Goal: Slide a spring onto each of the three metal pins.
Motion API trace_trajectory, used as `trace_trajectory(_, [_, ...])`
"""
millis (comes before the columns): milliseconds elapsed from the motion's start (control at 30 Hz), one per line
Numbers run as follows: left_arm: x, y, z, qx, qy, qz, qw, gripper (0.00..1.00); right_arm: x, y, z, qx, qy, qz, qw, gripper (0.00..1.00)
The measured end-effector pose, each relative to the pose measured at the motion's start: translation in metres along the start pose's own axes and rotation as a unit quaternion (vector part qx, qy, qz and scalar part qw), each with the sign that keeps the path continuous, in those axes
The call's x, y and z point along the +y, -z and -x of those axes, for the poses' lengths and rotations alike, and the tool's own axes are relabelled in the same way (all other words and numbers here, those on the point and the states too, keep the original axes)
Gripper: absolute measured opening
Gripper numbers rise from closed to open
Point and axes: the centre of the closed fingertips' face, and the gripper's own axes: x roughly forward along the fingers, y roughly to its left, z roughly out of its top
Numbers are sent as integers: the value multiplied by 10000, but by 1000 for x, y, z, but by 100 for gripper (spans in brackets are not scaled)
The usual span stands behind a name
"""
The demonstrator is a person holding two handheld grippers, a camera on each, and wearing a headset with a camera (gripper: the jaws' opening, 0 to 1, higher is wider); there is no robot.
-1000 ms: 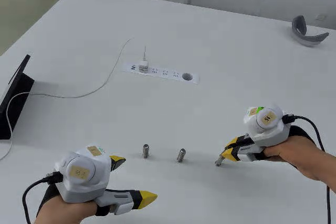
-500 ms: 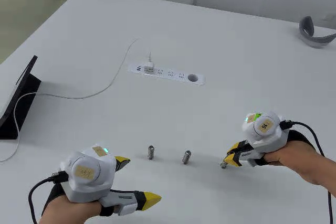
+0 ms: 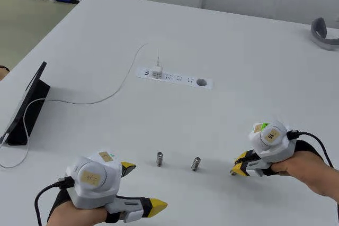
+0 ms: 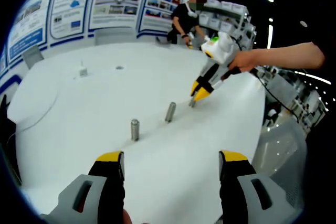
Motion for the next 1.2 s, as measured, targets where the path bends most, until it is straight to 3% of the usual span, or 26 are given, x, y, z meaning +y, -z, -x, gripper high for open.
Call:
trace_trajectory(333, [-3, 1, -2, 13, 12, 19, 10000, 74, 1, 1, -3, -32, 24, -50, 10000, 13])
trace_trajectory(700, [-3, 0, 0, -3, 33, 20, 10000, 74, 7, 5, 2, -77, 94, -108, 9999, 24])
trace_trajectory(1200, [-1, 6, 0, 2, 72, 95, 9999, 74, 15, 26, 15, -379, 378, -725, 9959, 44])
